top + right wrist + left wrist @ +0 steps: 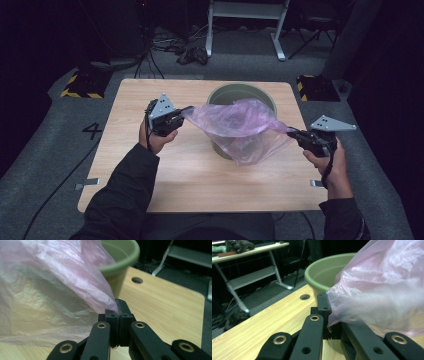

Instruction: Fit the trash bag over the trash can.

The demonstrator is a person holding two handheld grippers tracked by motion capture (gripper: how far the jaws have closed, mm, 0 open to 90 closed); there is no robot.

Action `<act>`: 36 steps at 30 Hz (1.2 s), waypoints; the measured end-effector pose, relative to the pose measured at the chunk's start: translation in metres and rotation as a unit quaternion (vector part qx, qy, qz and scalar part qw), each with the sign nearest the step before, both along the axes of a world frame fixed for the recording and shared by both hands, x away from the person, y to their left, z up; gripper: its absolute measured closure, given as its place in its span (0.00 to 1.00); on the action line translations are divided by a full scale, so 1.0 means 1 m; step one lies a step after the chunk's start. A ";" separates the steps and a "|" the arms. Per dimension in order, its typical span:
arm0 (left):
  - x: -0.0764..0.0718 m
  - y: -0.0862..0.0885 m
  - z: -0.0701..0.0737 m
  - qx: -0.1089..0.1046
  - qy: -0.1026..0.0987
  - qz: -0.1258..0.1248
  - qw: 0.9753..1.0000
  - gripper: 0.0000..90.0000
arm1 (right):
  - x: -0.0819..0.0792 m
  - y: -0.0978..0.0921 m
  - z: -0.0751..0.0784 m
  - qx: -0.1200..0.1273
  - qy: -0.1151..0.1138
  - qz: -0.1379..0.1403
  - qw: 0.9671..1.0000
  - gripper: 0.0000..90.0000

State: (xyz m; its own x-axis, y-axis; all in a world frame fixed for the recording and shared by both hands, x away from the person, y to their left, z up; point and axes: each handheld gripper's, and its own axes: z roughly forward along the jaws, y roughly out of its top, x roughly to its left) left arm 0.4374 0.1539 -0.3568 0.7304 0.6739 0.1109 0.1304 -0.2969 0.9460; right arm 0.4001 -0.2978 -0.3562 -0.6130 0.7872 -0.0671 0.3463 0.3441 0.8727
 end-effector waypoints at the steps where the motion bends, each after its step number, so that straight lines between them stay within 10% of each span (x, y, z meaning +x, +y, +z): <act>1: 0.003 -0.001 -0.002 0.007 0.000 0.002 1.000 0.99 | 0.005 -0.002 -0.003 -0.009 0.003 -0.009 1.000 0.99; 6: 0.007 -0.003 -0.008 0.010 0.006 -0.001 1.000 0.92 | 0.018 -0.006 -0.015 -0.017 0.010 -0.008 1.000 0.91; 13: -0.019 0.004 0.007 0.004 -0.019 -0.036 0.999 0.36 | -0.002 0.002 -0.005 -0.023 -0.077 0.054 0.995 0.40; 20: -0.037 0.002 0.025 0.004 -0.043 -0.063 0.997 0.26 | -0.023 0.014 0.024 -0.025 -0.139 0.066 0.988 0.42; 26: -0.019 -0.007 0.032 0.013 -0.036 -0.057 0.998 0.33 | -0.011 0.016 0.034 -0.018 -0.130 0.060 0.989 0.68; 33: 0.005 -0.011 0.037 0.017 -0.047 -0.040 0.998 0.69 | 0.011 0.020 0.038 -0.028 -0.113 0.041 0.992 0.99; 36: 0.015 -0.019 0.036 0.053 -0.051 -0.019 0.997 0.84 | 0.027 0.022 0.037 -0.029 -0.098 0.014 0.995 0.99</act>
State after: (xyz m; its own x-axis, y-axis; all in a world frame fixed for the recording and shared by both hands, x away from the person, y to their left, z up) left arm 0.4523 0.1345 -0.3212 0.7365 0.6262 0.2556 0.0210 -0.3989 0.9168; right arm 0.4276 -0.2754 -0.3190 -0.6054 0.7614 -0.2318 0.1607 0.4022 0.9013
